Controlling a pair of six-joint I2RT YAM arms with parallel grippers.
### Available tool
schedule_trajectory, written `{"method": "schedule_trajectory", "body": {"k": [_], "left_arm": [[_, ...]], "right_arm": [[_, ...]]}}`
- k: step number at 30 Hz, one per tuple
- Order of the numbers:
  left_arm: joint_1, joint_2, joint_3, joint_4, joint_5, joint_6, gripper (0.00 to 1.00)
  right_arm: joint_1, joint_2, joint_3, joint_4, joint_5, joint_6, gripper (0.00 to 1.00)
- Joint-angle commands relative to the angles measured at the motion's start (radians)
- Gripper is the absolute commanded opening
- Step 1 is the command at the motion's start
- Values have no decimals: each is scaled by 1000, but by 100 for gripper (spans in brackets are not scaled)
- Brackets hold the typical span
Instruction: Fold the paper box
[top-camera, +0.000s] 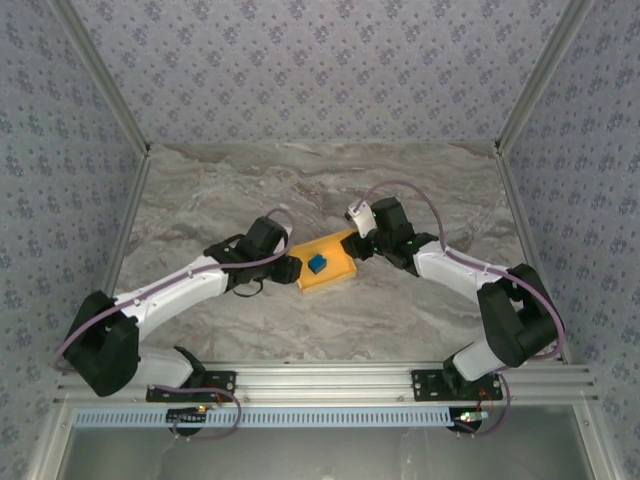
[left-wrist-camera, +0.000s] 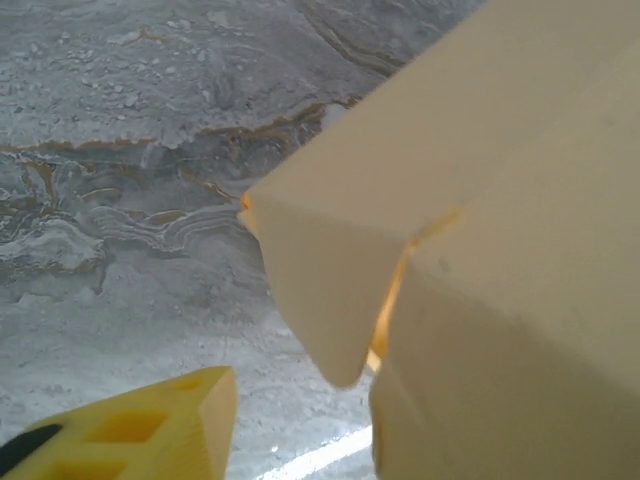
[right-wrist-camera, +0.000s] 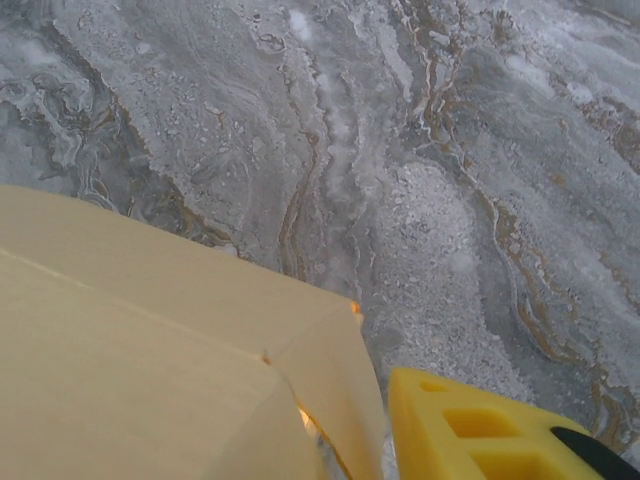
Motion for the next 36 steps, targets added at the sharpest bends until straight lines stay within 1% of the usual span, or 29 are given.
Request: {"method": "schedule_trajectory", "body": {"k": [1,4,8,12,15,21,25,30,32,36], "left_arm": [[-1,29,45,44,-43,36,43],[0,42,42,66,-51,41,35],[0,56,48,81,-71,51,28],[0,72,63,81,-89,58,23],[-1,84,74,82,-105,58,18],[-1,102,94,99,-154,29,13],[-2,122,108,116,-178,-16,9],[-12,134,106,154,-224,-84,7],[-12,133,94,182,-240,-115,6],[-17,131,72,232,-255,-172,4]], "right_arm": [[9,16,35,-13,25,-4,35],[18,18,41,-29,50,-2,29],[26,17,46,-52,78,6,22],[41,10,48,-70,109,29,17],[63,8,59,-94,156,57,15],[128,14,119,-191,306,206,9],[181,42,182,-284,443,332,5],[233,80,230,-365,577,470,3],[242,90,234,-372,603,518,3],[250,102,232,-356,611,570,3]]}}
